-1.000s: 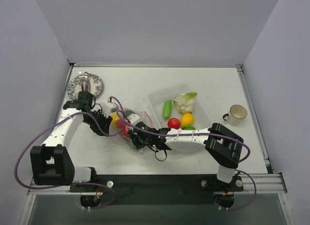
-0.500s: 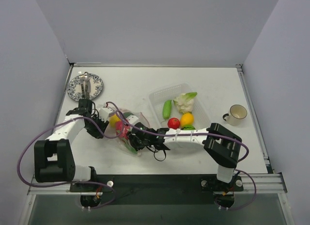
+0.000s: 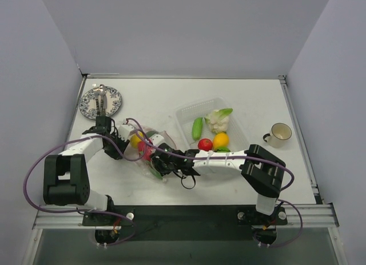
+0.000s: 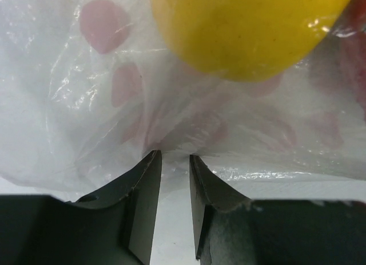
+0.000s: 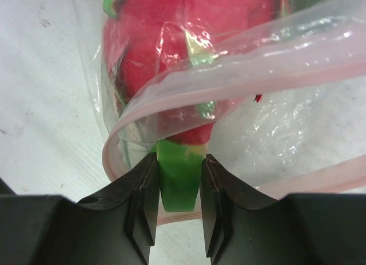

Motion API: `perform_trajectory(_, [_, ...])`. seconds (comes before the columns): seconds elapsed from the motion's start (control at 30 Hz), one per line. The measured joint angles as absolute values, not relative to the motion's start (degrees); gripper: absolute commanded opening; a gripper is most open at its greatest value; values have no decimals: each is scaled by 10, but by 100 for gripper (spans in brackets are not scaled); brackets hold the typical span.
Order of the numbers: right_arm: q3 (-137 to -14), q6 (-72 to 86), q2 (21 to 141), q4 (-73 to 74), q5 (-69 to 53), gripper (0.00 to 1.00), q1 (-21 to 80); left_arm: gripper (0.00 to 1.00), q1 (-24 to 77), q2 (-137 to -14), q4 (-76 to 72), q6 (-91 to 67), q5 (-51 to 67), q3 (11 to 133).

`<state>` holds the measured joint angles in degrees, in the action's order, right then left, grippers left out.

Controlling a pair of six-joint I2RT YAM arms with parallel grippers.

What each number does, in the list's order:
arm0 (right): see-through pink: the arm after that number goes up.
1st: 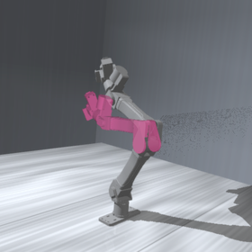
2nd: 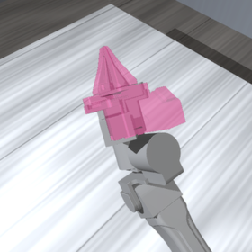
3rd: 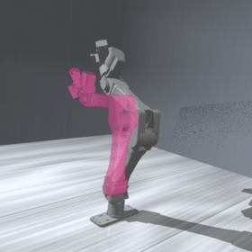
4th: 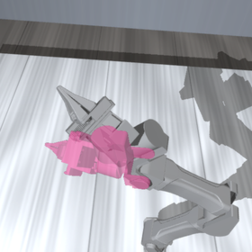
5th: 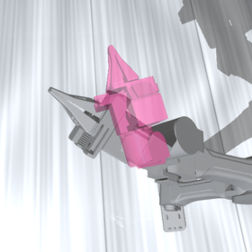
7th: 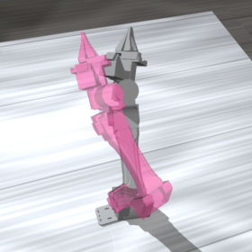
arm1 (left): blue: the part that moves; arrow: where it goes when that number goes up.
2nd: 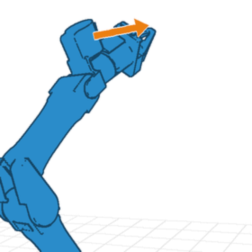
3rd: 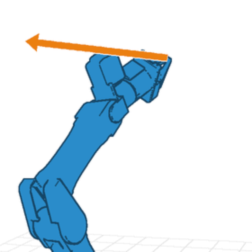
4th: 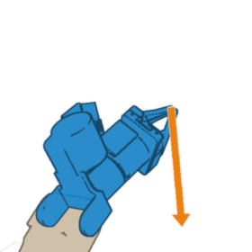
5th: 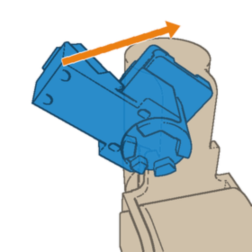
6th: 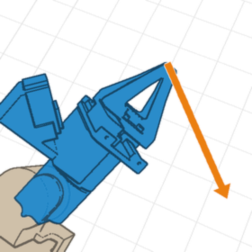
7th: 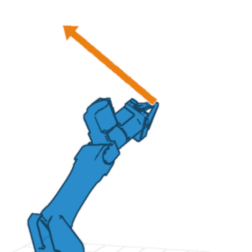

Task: Open the zip-top bag and remove the fake food

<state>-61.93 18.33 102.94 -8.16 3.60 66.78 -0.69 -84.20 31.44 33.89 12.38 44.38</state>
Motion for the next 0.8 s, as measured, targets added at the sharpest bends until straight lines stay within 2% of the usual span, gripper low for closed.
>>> perform_trajectory(0.33, [-630,152,1026,-86,95,0,644,34,-7,-847,289,357,122,435])
perform_trajectory(0.8, [-635,146,1049,-157,349,0,655,30,-5,-846,295,392,117,435])
